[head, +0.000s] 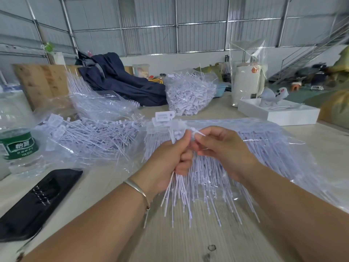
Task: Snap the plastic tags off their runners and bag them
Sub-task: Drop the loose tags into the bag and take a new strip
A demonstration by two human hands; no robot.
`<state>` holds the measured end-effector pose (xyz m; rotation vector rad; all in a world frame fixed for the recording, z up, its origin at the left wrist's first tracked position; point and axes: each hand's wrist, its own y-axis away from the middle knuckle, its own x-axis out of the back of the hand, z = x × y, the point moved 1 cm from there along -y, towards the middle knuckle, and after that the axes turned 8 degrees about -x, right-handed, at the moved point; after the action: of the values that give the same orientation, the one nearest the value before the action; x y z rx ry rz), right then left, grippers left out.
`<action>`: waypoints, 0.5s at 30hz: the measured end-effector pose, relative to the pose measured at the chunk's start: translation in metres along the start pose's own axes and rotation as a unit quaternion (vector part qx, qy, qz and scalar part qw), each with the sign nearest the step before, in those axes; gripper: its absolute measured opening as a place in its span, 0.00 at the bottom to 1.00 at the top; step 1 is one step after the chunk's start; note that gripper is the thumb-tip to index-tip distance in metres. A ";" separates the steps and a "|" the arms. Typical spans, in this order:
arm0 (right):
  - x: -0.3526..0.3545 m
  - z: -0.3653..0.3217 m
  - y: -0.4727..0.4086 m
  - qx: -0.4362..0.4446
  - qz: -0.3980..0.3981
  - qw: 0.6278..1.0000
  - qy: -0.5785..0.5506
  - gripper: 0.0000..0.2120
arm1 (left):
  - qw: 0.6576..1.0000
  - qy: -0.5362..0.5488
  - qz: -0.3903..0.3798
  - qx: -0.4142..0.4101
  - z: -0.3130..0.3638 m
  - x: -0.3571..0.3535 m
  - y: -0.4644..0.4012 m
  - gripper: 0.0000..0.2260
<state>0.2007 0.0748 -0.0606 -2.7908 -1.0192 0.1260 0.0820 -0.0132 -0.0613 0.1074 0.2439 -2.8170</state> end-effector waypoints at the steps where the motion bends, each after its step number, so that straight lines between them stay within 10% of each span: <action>1: -0.003 0.000 0.001 -0.011 -0.028 1.000 -0.010 0.12 | 0.999 0.033 -0.002 0.002 0.002 0.001 -0.001 0.16; 7: -0.027 -0.003 0.014 -0.145 -0.267 0.949 -0.080 0.27 | 0.945 0.296 0.133 -0.041 0.015 0.015 -0.012 0.21; 15: -0.060 -0.022 0.016 -0.174 -0.262 0.949 0.022 0.06 | 0.957 -0.078 0.258 -0.105 0.036 0.032 -0.014 0.22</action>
<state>0.1678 0.0215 -0.0408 -2.6659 -1.8833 -0.2022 0.0451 -0.0159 -0.0270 -0.0896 0.4104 -2.2501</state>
